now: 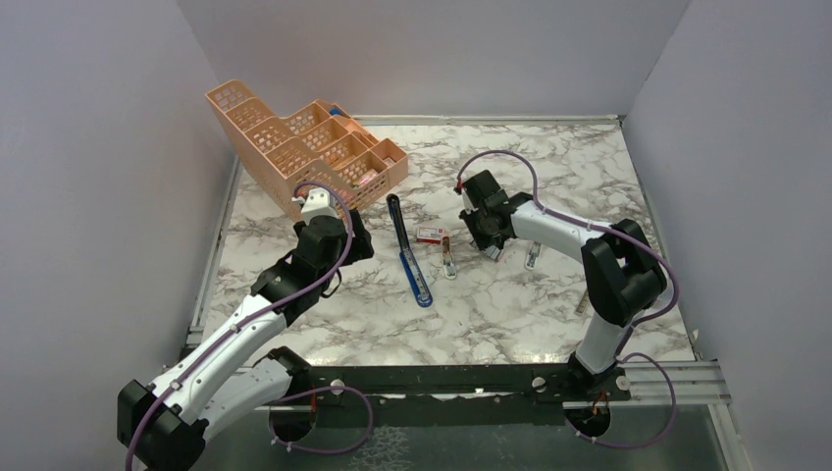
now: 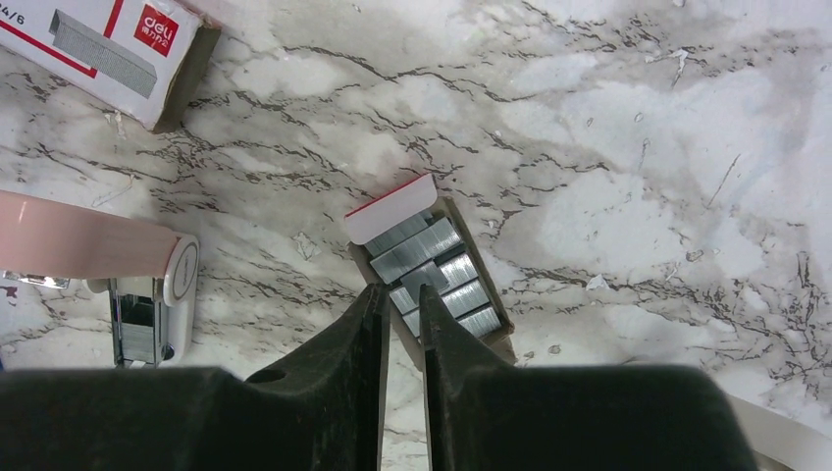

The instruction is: Load the staples into the stapler

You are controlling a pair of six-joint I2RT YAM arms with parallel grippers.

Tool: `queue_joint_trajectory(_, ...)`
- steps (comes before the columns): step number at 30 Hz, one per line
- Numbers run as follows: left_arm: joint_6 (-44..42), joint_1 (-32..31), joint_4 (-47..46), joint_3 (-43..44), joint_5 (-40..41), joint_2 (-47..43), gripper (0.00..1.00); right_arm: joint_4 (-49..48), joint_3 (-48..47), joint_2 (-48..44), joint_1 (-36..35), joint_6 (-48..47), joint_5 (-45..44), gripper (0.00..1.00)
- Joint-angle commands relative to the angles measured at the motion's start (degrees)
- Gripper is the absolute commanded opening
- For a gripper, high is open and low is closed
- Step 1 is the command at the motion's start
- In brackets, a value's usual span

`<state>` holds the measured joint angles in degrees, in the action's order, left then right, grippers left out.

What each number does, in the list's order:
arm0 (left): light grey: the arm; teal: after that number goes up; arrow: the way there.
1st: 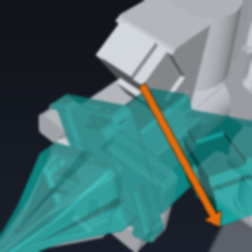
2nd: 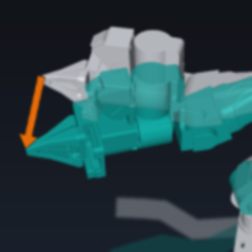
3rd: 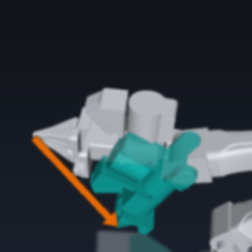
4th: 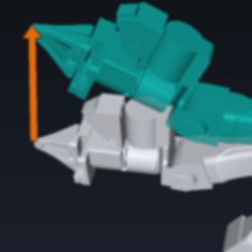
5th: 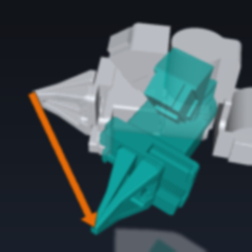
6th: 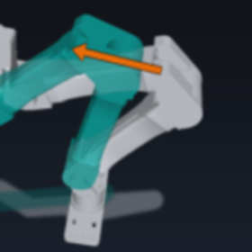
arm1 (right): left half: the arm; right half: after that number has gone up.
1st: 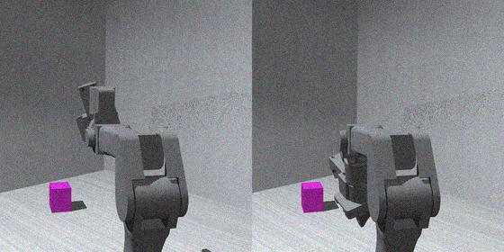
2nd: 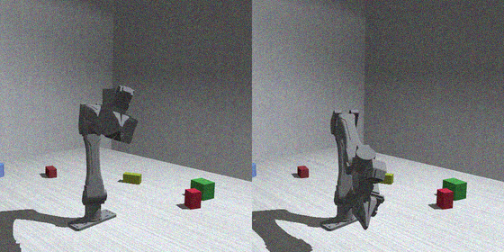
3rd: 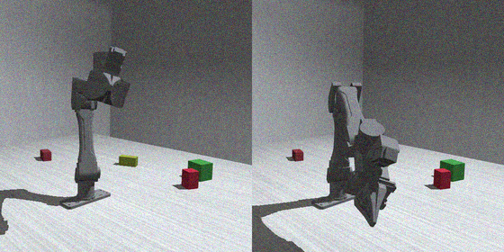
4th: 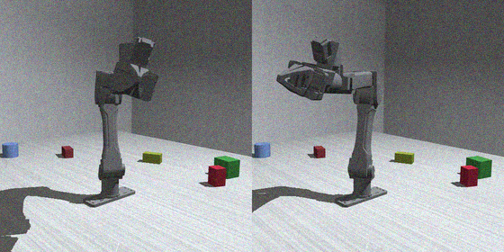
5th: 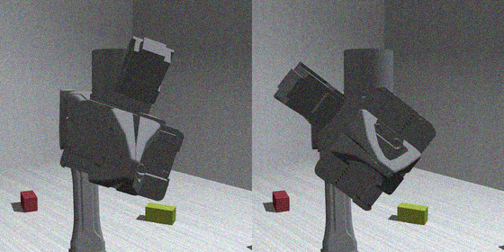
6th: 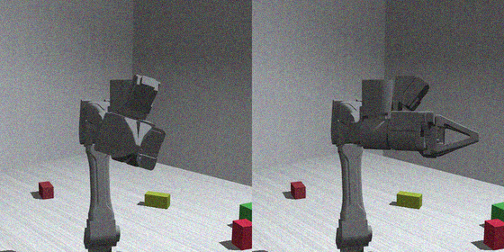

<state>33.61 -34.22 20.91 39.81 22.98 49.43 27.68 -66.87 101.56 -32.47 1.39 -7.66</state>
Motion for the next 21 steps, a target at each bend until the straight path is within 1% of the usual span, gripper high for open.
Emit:
queue_joint_trajectory(1, -0.1, 0.2, -0.1, -0.1, 0.6, 0.2, 0.83, 1.1, -1.6, 0.2, 0.7, -2.9, 1.0, 0.22)
queue_joint_trajectory(7, 0.0, 0.2, -0.1, -0.2, 0.6, -0.2, 0.83, 1.4, -1.3, 1.2, 1.2, -4.0, 0.3, 0.33)
queue_joint_trajectory(12, 0.0, 0.2, -0.1, -0.2, 0.5, 0.0, 0.83, 1.2, -1.0, 2.3, 1.3, -4.7, 1.0, 0.34)
queue_joint_trajectory(18, 0.0, 0.2, -0.1, -0.2, 0.5, -0.1, 0.83, 0.6, -0.7, 3.0, 1.4, -5.3, 1.1, 0.32)
queue_joint_trajectory(21, 0.0, 0.2, -0.1, -0.2, 0.5, -0.1, 0.83, 0.4, -0.8, 3.4, 1.5, -5.3, 0.9, 0.35)
